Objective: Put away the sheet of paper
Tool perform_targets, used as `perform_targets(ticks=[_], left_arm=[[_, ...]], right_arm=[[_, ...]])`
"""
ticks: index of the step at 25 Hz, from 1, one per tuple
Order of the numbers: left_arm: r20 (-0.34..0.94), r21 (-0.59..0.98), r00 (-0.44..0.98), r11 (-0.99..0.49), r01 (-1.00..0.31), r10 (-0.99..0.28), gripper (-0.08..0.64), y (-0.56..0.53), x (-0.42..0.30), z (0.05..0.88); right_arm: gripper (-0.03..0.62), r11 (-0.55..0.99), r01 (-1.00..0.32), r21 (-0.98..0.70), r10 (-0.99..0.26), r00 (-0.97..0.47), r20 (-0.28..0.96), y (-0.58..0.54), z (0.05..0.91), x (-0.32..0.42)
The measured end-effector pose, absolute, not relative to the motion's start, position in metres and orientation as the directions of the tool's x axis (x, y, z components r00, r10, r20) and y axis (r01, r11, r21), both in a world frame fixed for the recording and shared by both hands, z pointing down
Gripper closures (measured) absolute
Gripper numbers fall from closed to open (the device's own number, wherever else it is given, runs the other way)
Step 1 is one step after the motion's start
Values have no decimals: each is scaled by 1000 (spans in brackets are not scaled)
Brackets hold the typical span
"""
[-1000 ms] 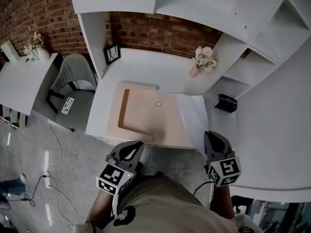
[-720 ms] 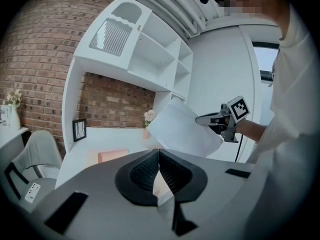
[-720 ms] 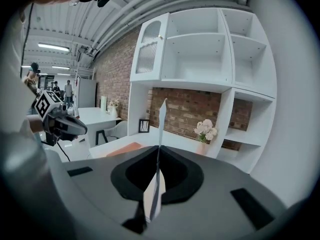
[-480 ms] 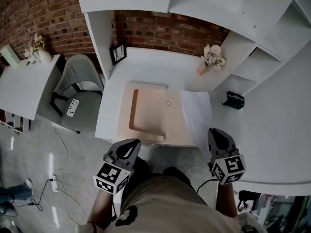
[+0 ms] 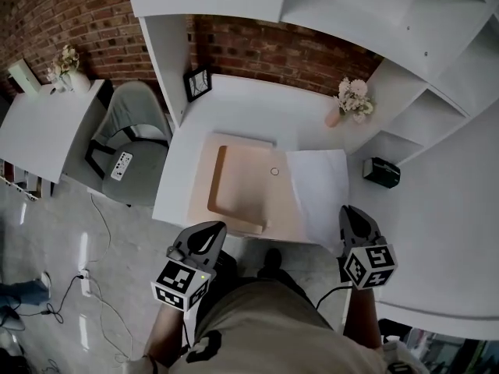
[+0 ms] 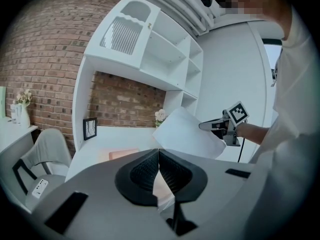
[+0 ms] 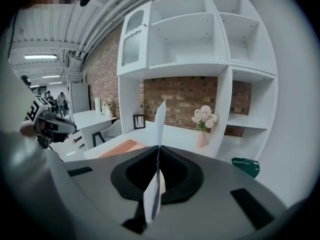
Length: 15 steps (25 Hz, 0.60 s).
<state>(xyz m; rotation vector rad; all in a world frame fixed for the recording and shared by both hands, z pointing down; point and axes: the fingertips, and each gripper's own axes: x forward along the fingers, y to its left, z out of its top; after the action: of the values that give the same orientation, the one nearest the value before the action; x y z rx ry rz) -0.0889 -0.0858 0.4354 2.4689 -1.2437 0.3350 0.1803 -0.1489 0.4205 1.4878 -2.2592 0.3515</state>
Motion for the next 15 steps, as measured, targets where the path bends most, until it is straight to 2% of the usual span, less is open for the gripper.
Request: perform_targets(ticks=[15], left_arm=[[391,169,547,-527,-833,-740,543,-114,-54,435]], right_arm=[[565,362,-930,-62,-788,-341,512,-196,465,225]])
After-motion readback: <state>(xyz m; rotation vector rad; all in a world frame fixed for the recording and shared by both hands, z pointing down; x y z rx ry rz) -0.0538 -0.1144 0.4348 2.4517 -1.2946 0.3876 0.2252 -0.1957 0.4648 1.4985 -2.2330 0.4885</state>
